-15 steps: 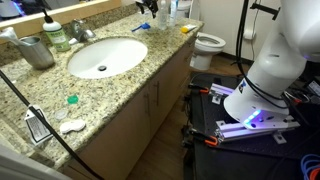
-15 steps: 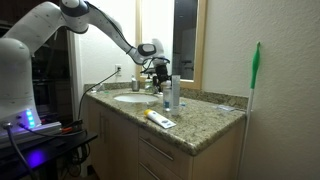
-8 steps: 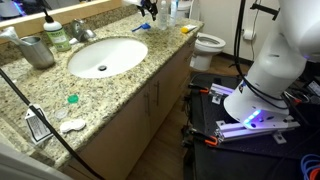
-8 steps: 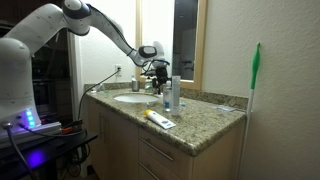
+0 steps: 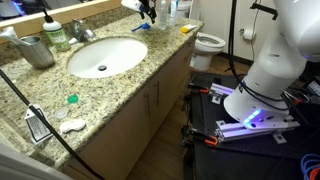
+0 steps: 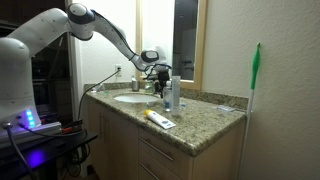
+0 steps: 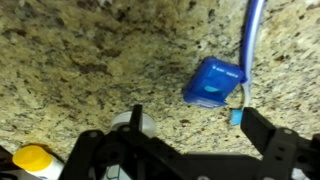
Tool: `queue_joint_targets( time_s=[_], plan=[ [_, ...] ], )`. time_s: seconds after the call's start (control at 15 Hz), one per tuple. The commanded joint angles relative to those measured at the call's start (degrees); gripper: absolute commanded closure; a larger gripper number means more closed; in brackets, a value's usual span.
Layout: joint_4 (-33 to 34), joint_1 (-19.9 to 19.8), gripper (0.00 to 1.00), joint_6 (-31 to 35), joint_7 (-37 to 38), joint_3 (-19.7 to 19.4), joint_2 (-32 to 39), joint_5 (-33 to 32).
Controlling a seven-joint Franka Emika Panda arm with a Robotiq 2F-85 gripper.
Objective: Put the blue thing on the left side of the sink
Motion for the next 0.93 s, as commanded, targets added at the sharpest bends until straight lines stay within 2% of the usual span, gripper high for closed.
queue_joint_targets(
  time_s=[0.0, 0.07, 0.13, 0.33, 0.67, 0.73, 0.87],
  plan=[
    [0.48, -0.49, 0.0, 7.92, 3.25, 0.55, 3.08, -0.67],
    [0.72, 0.28, 0.0, 9.38, 4.85, -0.34, 4.2, -1.19],
    [0.41, -0.29, 0.0, 5.94, 2.62, 0.4, 2.09, -0.61],
    [0.55, -0.2, 0.0, 6.52, 2.95, 0.32, 3.03, -0.62],
    [8.09, -2.89, 0.0, -5.11, 2.45, 1.47, 7.88, 0.0],
    [4.03, -1.18, 0.0, -1.36, 3.17, 0.76, 5.35, -0.97],
    [5.86, -1.88, 0.0, -3.31, 3.2, 0.87, 6.83, -1.02]
  ],
)
